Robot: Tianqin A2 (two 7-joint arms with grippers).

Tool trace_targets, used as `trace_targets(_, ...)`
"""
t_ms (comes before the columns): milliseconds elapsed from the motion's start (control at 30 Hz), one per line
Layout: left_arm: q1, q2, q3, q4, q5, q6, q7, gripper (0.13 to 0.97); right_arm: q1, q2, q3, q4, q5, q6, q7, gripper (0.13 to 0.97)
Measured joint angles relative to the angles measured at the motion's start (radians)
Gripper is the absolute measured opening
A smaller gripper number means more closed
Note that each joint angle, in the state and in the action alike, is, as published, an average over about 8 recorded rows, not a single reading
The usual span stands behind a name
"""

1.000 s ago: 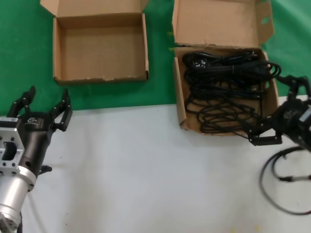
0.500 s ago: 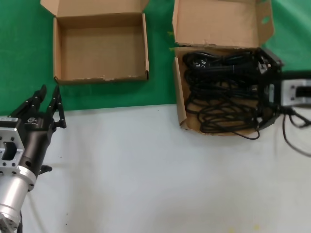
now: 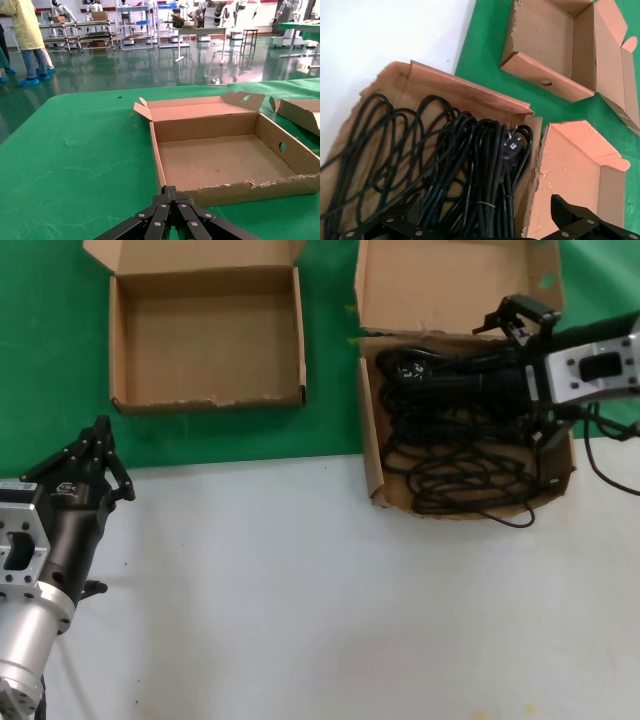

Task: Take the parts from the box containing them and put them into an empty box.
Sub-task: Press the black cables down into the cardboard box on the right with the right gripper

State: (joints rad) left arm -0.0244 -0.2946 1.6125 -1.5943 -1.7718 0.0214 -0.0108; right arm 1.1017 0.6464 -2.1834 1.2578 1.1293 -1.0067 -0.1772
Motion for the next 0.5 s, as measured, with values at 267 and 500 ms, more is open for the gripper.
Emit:
trace_targets(267, 0.0, 0.0, 0.0, 0.0, 0.0, 0.0, 0.0, 0.145, 0.036, -0.053, -0.002, -0.079, -0.028, -0.003, -0.022, 0.87)
trace_targets(500, 0.0, 0.0, 0.0, 0.0, 0.0, 0.0, 0.0, 0.145, 0.046, -0.078, 0.004, -0.127, -0.027, 0.002, -0.042, 0.761)
